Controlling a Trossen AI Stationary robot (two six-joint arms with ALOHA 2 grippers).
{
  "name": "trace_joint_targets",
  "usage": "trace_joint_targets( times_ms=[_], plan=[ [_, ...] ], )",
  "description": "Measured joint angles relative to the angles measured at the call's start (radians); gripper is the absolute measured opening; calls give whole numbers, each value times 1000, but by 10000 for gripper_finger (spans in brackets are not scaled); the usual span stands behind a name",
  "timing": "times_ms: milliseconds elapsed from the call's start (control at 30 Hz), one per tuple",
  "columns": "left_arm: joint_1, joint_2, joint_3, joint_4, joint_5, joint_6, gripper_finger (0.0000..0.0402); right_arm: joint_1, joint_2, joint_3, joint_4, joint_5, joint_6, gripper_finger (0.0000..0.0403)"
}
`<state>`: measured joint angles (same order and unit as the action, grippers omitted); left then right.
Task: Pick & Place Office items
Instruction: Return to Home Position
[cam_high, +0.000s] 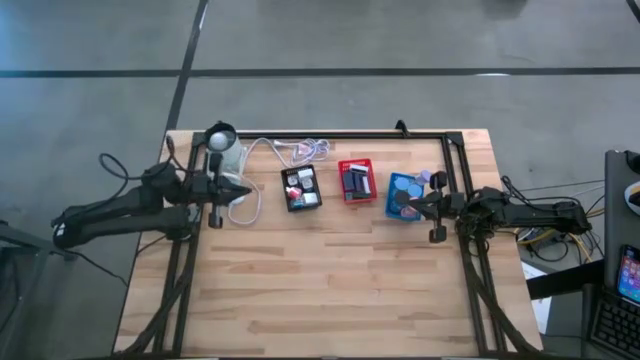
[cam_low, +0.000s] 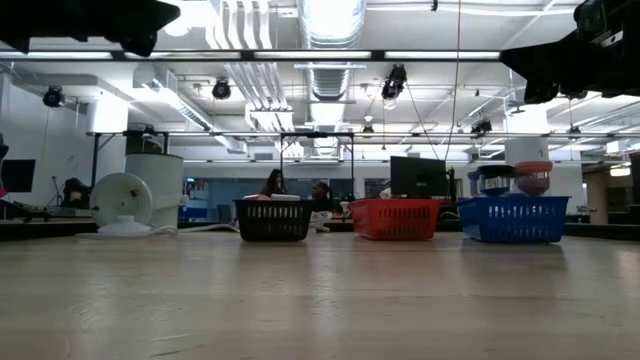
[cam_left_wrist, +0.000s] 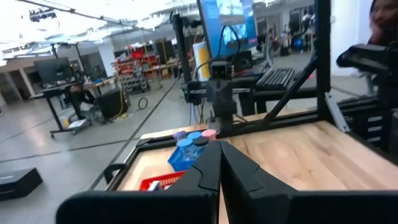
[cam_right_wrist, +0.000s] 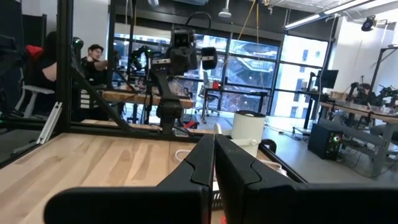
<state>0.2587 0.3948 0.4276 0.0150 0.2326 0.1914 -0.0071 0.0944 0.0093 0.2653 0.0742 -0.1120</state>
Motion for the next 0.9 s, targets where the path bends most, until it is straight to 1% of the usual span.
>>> trace_joint_targets(
  times_ms=[200,400,567,800,900],
  plan=[
    [0,-69,-96,57,6,-50,3,0,0,0,0,0,0,8],
    [-7,-130,-150,57,37,-79,2,0,0,0,0,0,4,8],
    [-42,-159,-180,62,47,-108,2,0,0,0,0,0,7,8],
    [-93,-187,-224,86,-19,-87,1,0,0,0,-6,-1,31,8],
    [-96,-199,-245,81,-84,-77,1,0,0,0,-22,-1,34,8]
  ],
)
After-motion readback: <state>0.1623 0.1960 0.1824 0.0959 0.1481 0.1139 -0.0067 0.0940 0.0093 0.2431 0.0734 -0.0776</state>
